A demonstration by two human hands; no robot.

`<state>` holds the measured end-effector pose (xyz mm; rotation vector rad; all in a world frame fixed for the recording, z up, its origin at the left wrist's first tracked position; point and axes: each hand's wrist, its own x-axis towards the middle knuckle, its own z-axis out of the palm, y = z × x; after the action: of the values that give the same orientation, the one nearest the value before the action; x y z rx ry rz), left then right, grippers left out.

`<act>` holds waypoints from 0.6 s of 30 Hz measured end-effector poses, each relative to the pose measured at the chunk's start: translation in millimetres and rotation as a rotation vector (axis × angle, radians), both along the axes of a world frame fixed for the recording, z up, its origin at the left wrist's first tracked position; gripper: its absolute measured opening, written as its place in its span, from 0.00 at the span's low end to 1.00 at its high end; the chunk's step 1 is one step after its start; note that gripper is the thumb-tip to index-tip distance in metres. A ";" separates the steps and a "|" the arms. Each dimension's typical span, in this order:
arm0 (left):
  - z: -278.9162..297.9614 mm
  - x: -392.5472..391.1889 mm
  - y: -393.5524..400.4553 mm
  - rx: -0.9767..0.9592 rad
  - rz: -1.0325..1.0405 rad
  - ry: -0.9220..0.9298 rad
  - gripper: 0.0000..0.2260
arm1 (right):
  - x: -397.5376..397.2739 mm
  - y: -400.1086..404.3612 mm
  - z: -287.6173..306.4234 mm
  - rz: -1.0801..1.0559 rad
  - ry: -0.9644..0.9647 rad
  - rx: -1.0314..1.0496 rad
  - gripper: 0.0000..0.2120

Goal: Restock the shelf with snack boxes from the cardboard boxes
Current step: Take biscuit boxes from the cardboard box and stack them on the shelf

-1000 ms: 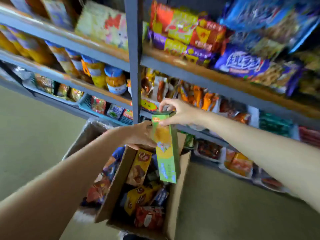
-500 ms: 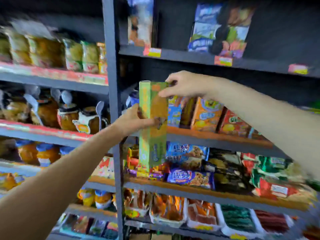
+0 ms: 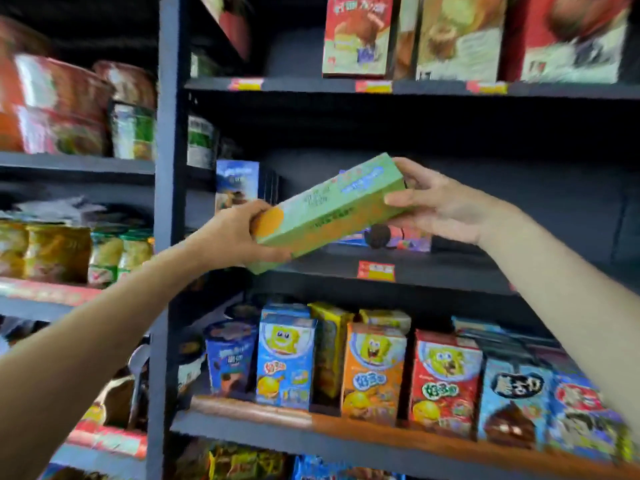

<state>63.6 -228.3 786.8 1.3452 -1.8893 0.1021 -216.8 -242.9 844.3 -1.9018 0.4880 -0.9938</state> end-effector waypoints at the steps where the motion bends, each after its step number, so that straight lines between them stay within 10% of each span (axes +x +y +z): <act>1: 7.6 -4.8 -6.4 -0.088 0.060 -0.041 0.34 | -4.3 -10.3 3.8 0.002 0.027 0.035 0.33; 7: 37.6 -30.0 -42.7 -0.263 0.127 0.007 0.32 | -22.3 -52.2 20.1 -0.224 0.037 -0.028 0.12; 12: 43.2 -40.5 -51.4 0.257 -0.477 0.960 0.20 | -46.8 -68.3 23.9 -0.201 -0.133 -0.192 0.20; 18: 40.0 -51.7 -68.1 0.403 -0.539 1.135 0.07 | -53.5 -76.1 22.4 -0.257 -0.012 -0.186 0.36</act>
<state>11.9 -296.4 826.9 0.7564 -1.1964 -1.1226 -270.3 -319.0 866.6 -2.0305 0.6651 -1.2539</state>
